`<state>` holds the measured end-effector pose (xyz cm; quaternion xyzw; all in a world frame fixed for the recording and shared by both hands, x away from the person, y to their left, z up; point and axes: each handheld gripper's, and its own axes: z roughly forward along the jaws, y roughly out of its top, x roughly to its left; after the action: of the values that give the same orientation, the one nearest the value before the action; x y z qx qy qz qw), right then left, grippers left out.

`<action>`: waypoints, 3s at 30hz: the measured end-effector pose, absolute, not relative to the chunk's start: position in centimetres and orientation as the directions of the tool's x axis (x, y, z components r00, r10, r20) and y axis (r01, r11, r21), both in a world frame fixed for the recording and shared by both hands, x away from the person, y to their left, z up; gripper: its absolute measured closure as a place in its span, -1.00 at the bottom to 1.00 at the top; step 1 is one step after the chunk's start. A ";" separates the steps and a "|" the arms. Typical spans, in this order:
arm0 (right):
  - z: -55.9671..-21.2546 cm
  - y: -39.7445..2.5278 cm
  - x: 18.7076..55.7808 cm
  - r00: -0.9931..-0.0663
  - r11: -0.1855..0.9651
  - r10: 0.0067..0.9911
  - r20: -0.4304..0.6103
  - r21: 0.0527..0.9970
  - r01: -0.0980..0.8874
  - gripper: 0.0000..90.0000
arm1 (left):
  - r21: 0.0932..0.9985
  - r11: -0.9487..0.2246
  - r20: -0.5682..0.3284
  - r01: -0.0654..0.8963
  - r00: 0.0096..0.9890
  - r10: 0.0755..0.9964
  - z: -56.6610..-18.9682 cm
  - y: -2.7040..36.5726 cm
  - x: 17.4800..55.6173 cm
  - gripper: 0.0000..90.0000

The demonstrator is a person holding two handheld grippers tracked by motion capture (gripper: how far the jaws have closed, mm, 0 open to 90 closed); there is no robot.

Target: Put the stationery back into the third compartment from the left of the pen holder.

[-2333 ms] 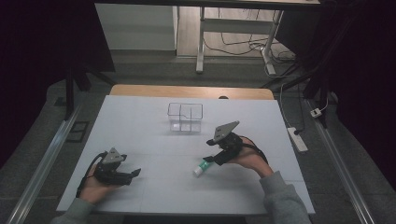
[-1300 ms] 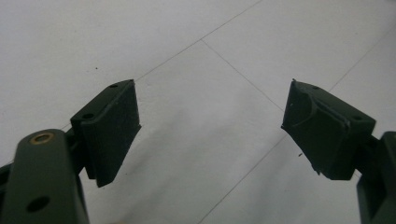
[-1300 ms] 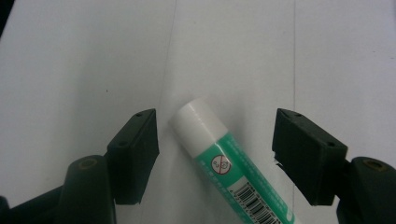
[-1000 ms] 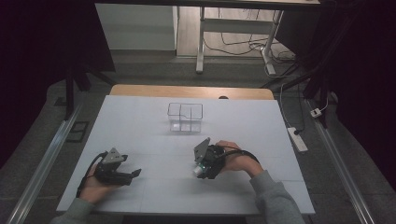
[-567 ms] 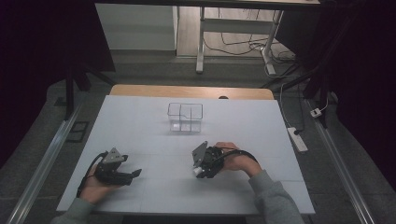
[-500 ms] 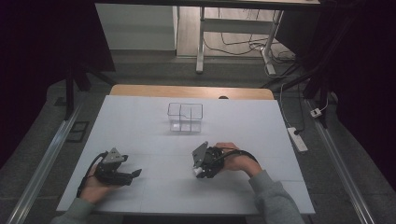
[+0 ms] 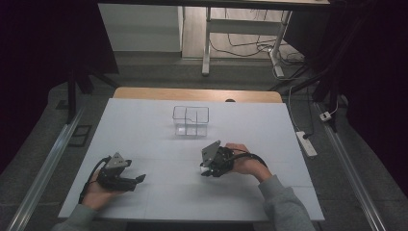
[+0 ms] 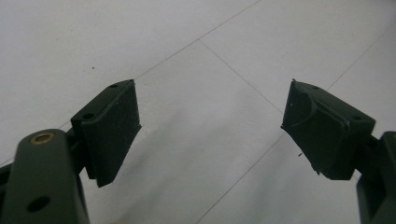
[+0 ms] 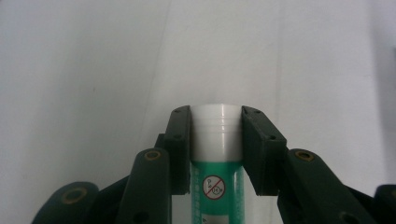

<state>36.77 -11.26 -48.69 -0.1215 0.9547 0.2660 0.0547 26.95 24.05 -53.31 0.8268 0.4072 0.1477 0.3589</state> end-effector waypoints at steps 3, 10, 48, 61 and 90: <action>-48.0 -11.6 37.1 -0.973 0.812 -0.153 -0.172 0.540 -0.223 0.43 | 0.714 -0.410 -0.048 0.567 0.625 0.779 -53.3 24.0 26.9 -0.60; -47.0 -12.5 38.0 -0.986 0.767 -0.055 -0.159 0.625 -0.143 0.43 | 0.712 -0.411 -0.048 0.569 0.624 0.780 -53.3 24.0 27.0 -0.59; -44.5 -15.3 40.1 -0.921 0.548 0.375 -0.103 0.826 0.130 0.42 | 0.724 -0.407 -0.039 0.556 0.622 0.782 -53.2 24.1 26.8 -0.58; -44.2 -15.5 40.3 -0.893 0.478 0.445 -0.068 0.861 0.173 0.42 | 0.723 -0.410 -0.037 0.556 0.623 0.781 -53.2 24.1 26.8 -0.58; -42.2 -13.9 42.6 -0.811 0.295 0.585 0.001 0.932 0.213 0.42 | 0.737 -0.396 -0.045 0.547 0.625 0.780 -53.0 24.2 26.8 -0.58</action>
<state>42.59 -13.90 -42.23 0.2538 0.7857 0.5369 0.1730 26.77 24.24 -52.96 0.8209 0.4041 0.1560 0.3722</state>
